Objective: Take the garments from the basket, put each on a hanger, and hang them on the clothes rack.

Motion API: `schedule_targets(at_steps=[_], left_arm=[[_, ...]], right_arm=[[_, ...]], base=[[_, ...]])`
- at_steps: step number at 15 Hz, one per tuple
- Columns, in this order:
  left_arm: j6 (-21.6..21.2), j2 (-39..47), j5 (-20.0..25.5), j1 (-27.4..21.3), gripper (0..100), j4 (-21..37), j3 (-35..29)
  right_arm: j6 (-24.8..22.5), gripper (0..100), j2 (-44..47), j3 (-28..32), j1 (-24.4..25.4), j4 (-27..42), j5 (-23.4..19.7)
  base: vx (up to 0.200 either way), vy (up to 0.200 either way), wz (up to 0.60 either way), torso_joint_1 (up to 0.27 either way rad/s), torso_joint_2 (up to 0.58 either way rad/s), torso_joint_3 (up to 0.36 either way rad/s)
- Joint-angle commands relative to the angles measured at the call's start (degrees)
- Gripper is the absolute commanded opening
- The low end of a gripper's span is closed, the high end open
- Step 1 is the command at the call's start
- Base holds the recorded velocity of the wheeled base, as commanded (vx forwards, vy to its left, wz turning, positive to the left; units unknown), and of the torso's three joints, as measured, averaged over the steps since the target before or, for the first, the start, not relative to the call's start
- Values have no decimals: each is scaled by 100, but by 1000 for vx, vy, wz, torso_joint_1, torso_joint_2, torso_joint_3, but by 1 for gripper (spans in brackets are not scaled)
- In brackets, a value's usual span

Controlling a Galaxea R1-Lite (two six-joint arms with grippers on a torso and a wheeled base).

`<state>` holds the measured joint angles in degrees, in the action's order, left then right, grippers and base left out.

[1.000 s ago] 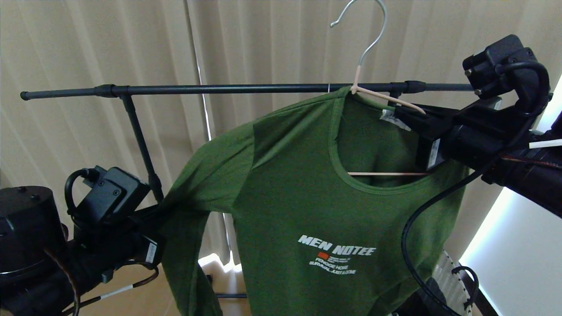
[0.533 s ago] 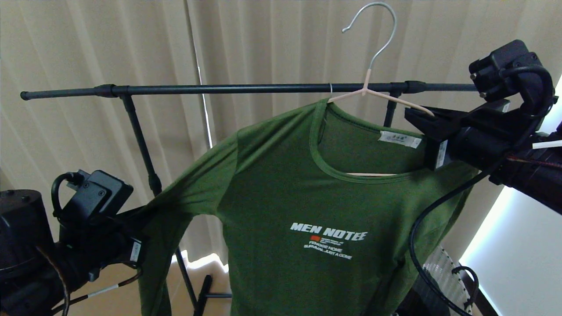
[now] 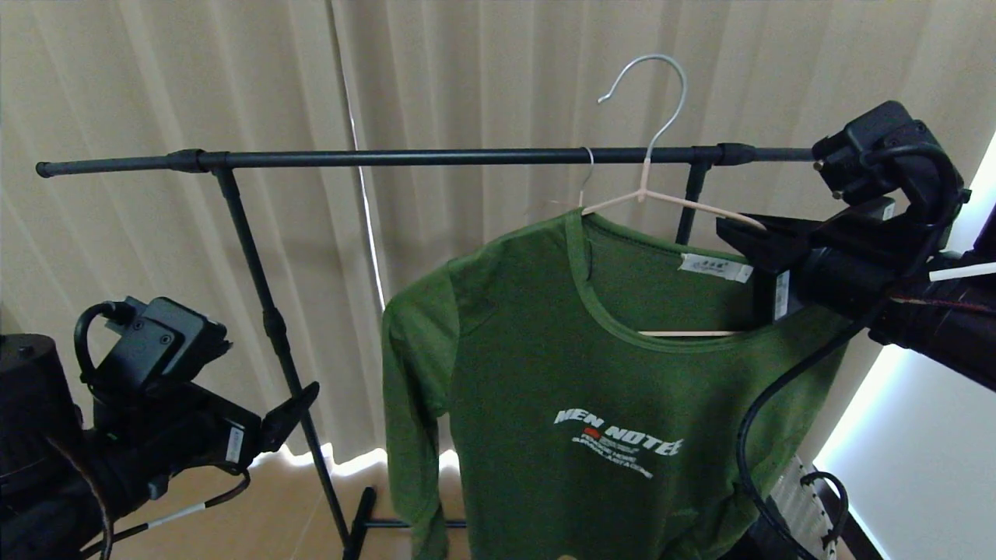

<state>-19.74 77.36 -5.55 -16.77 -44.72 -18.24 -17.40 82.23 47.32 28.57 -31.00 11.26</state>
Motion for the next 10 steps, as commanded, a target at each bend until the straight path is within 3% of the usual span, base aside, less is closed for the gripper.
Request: schedule_targets(at_steps=[1,4,7,10], left_arm=[[22,-459,282,-1,100,15,13],[181,-969,414,-89,100,51,66],[972,-1223,388,-652,100,51,356],[937,-1399,405,-775,100,33,813]], right_arm=[[-1,0,-66,84,-80,235,-1],[-9,0,-225,119,-238,1131,7],[-1,0,-330,304,-335,1940,210],[8,0,-268,409,-344,2010,640]], base=[[0,0,0,0,0,0],[0,0,0,0,0,0],[0,0,0,0,0,0],[0,0,0,0,0,0]])
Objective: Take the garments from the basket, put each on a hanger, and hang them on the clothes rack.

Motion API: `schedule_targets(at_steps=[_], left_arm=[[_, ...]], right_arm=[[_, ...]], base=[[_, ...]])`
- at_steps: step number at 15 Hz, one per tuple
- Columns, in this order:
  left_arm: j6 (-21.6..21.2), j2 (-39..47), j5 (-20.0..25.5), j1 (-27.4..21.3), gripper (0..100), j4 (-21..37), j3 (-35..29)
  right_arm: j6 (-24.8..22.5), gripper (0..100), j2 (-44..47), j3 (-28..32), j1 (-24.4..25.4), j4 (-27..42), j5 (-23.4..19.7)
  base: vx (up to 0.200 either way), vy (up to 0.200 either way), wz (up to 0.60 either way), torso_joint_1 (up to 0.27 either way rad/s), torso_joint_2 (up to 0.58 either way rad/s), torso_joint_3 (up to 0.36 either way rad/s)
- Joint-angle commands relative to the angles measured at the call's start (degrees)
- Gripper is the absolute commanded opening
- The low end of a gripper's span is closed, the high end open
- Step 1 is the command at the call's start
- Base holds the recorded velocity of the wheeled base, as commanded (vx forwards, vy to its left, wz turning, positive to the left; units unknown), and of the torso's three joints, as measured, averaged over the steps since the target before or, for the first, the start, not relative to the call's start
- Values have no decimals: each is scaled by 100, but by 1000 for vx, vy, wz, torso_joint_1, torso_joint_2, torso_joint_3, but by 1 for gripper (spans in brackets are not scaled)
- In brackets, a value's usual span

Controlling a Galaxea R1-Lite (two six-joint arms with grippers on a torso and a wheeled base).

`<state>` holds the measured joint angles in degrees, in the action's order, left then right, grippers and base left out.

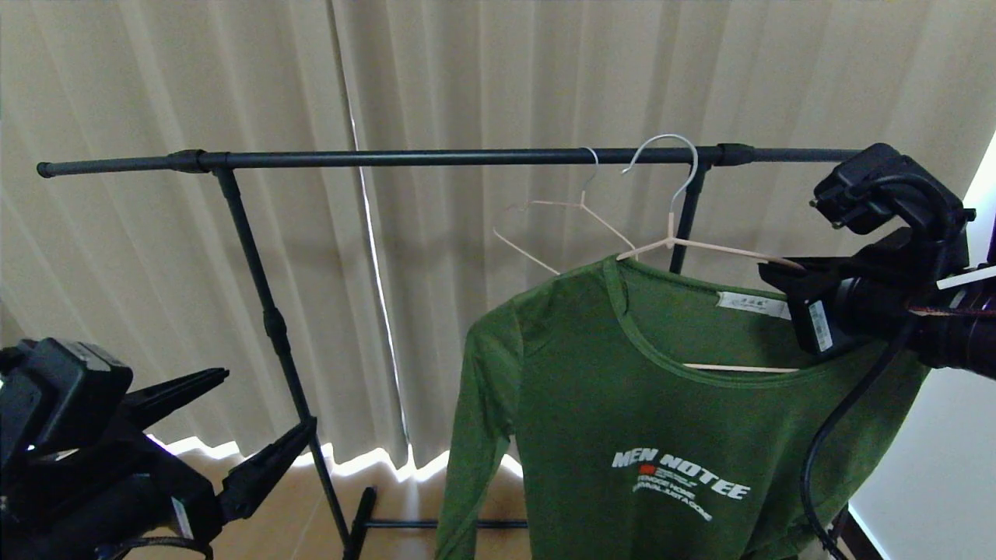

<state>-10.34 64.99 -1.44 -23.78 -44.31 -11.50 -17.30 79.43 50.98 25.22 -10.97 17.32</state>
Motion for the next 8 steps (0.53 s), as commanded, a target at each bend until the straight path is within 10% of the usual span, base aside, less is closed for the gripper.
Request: schedule_targets(at_steps=[1,8], left_arm=[[-3,-162,-6,-74,100,-16,165],[-74,-364,-6,-91,100,-16,183]], right_arm=[[7,0,28,52,-9,-1,166],[60,0,125,8,-9,-28,280]], base=[[0,0,0,0,0,0],[0,0,0,0,0,0]])
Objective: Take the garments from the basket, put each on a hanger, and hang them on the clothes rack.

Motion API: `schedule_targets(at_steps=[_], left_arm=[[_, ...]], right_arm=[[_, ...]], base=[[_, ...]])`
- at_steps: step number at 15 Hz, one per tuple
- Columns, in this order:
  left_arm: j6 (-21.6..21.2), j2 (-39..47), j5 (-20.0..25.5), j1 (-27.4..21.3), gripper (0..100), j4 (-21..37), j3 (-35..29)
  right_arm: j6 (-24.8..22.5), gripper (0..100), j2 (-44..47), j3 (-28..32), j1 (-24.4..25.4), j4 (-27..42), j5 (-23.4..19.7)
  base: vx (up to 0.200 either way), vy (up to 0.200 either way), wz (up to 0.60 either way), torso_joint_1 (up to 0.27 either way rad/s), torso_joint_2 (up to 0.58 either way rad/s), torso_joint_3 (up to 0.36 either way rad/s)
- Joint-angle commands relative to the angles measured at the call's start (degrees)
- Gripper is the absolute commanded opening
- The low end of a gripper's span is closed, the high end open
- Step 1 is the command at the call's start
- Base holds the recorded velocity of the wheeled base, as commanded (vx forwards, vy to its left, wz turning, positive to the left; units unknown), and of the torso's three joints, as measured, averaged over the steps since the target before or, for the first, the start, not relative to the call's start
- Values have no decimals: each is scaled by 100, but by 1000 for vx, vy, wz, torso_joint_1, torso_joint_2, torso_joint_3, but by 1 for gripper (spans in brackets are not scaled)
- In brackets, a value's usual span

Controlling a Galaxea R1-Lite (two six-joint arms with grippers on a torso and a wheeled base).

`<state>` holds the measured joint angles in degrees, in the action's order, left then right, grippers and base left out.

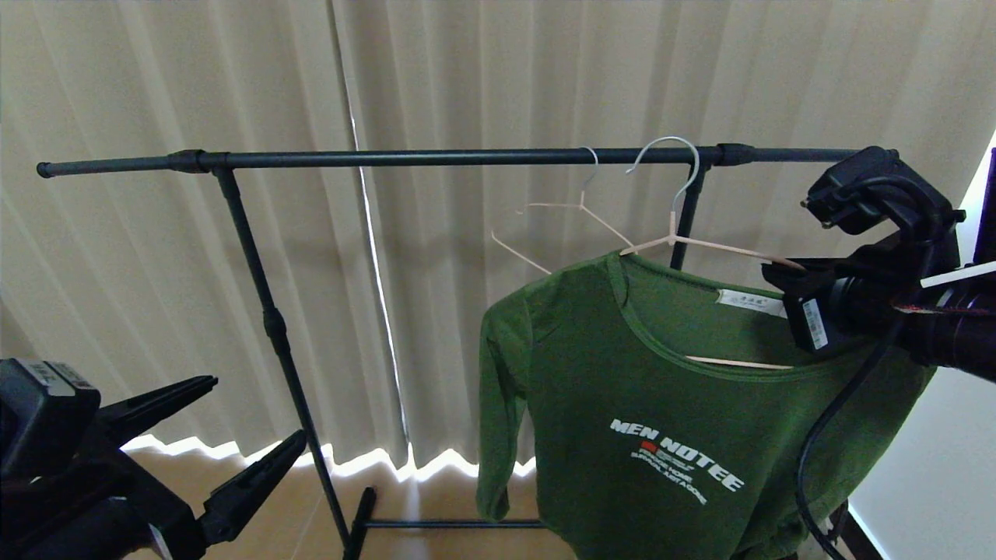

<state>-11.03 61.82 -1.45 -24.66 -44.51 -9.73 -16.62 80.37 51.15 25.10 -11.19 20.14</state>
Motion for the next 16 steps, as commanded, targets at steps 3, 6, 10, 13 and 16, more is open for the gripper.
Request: schedule_targets(at_steps=[3,6,10,13,16], left_arm=[[-101,-3,-13,23,100,12,41],[-110,-3,-13,14,100,12,50],[-101,6,-4,14,100,12,50],[-110,-12,-4,5,100,-5,94],[-110,-3,-4,5,100,-5,76]], right_arm=[[0,0,22,-35,4,-15,-10],[27,0,14,-35,4,-15,-10],[27,0,-22,-35,4,-23,-1],[27,0,-22,-35,-40,-32,-1],[36,0,-22,-35,-40,-32,-10]], base=[[0,133,0,0,5,3],[0,200,0,4,2,5],[0,200,0,2,1,1],[0,67,0,-2,1,2],[0,0,0,0,0,0]])
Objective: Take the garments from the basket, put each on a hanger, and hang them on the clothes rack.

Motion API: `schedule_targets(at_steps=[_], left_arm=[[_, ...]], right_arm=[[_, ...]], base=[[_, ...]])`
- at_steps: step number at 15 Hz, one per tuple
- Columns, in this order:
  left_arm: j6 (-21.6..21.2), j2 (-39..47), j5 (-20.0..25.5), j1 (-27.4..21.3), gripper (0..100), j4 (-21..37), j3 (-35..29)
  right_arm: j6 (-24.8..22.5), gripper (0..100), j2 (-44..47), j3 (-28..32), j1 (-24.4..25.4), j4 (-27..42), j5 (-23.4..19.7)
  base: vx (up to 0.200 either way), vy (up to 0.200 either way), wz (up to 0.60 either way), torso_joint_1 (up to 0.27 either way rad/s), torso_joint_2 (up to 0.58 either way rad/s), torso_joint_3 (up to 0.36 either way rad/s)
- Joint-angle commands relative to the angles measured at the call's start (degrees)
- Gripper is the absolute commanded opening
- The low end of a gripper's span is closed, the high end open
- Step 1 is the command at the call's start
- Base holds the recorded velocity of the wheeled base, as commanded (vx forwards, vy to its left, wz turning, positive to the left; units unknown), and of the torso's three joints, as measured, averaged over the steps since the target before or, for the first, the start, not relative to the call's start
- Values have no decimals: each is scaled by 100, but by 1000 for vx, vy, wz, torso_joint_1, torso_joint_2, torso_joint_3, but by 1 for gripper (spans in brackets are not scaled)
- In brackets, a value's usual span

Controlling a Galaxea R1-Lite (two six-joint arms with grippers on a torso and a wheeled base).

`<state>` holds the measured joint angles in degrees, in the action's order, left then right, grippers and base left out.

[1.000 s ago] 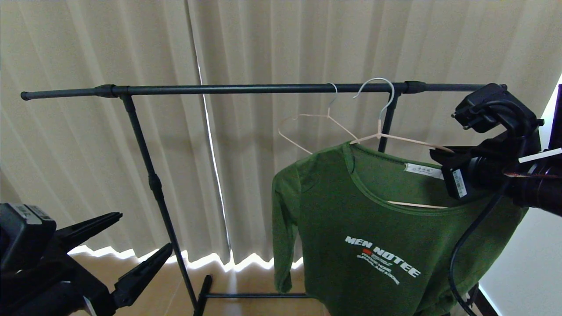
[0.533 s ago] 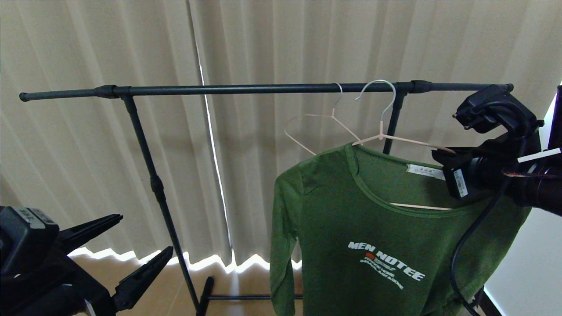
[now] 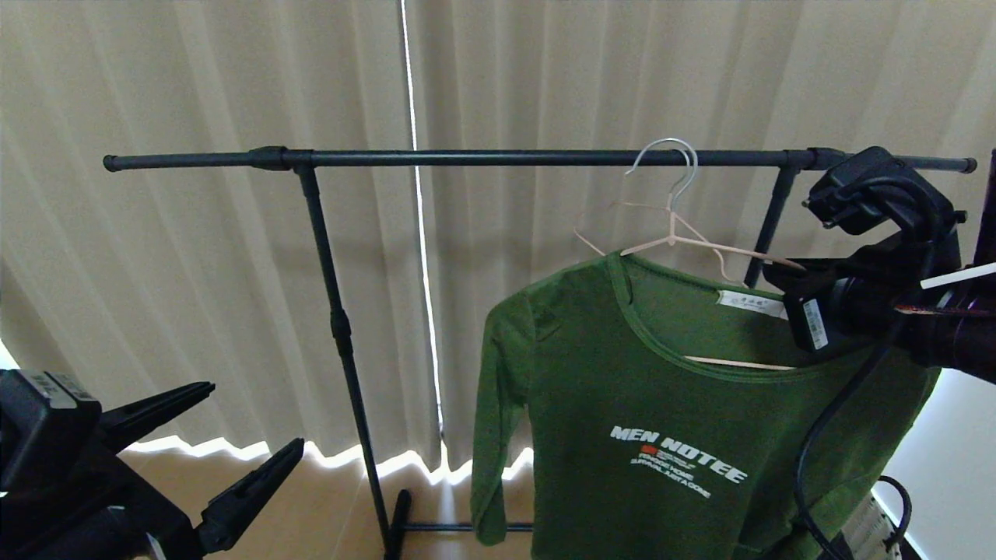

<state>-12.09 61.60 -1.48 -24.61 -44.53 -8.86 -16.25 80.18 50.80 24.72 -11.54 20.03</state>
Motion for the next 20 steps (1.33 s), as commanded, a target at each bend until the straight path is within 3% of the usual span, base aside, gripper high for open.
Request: schedule_targets(at_steps=[1,4,16,20], left_arm=[[14,19,-2,0,100,-3,-19],[40,45,-2,9,100,6,-45],[5,63,-2,0,100,6,51],[5,28,-11,9,100,6,60]], right_arm=[[-1,0,-2,0,-3,3,1],[8,0,7,-9,-3,-6,-8],[254,0,209,150,-90,-14,36],[772,0,833,739,-73,-14,256]], base=[[0,0,0,0,0,0],[0,0,0,0,0,0],[183,0,0,2,2,2],[0,0,0,0,0,0]])
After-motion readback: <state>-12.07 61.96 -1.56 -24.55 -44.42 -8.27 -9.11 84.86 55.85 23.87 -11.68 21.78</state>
